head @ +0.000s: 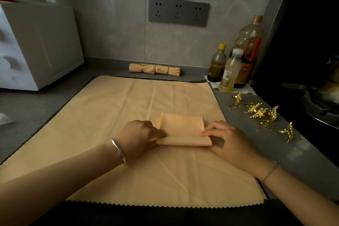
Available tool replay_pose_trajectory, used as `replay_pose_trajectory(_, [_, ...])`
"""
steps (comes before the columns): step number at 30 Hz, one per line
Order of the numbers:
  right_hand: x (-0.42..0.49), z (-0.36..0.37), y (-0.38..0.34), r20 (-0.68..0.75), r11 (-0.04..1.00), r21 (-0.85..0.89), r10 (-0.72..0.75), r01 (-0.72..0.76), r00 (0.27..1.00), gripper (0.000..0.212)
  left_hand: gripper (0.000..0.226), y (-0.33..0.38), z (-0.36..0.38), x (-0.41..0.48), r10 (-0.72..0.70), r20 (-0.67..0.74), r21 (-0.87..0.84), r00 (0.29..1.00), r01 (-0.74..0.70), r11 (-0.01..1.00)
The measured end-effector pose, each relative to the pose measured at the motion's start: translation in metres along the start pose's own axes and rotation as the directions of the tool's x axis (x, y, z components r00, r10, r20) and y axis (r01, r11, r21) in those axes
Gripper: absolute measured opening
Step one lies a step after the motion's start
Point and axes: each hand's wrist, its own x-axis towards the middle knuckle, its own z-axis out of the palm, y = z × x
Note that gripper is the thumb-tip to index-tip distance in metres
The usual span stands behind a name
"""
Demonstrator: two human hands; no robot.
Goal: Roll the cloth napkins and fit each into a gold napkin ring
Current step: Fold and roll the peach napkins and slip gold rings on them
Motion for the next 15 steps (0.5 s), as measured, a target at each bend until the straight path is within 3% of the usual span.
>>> replay_pose_trajectory(3, [0.005, 0.003, 0.001, -0.015, 0.987, 0.138, 0.089, -0.086, 0.996, 0.022, 0.026, 0.0, -0.004, 0.002, -0.178, 0.006, -0.087, 0.984, 0.178, 0.98])
replay_pose_trajectory(7, [0.008, 0.008, 0.002, -0.042, 0.95, 0.252, 0.203, -0.186, 0.978, 0.007, 0.003, 0.0, -0.004, 0.006, -0.314, -0.073, -0.339, 0.947, 0.273, 0.9])
replay_pose_trajectory(9, [0.012, 0.01, 0.003, -0.024, 0.893, 0.342, 0.318, -0.291, 0.948, 0.01, 0.023, -0.002, -0.002, 0.011, -0.395, -0.046, -0.437, 0.917, 0.337, 0.834])
replay_pose_trajectory(12, [0.021, 0.014, 0.004, -0.01, 0.819, 0.409, 0.444, -0.402, 0.896, 0.015, 0.013, -0.006, 0.001, 0.02, -0.489, 0.057, -0.524, 0.87, 0.443, 0.727])
replay_pose_trajectory(15, [0.026, 0.015, 0.004, -0.012, 0.792, 0.419, 0.495, -0.445, 0.869, 0.017, 0.02, -0.011, 0.003, 0.027, -0.563, 0.182, -0.556, 0.806, 0.557, 0.617])
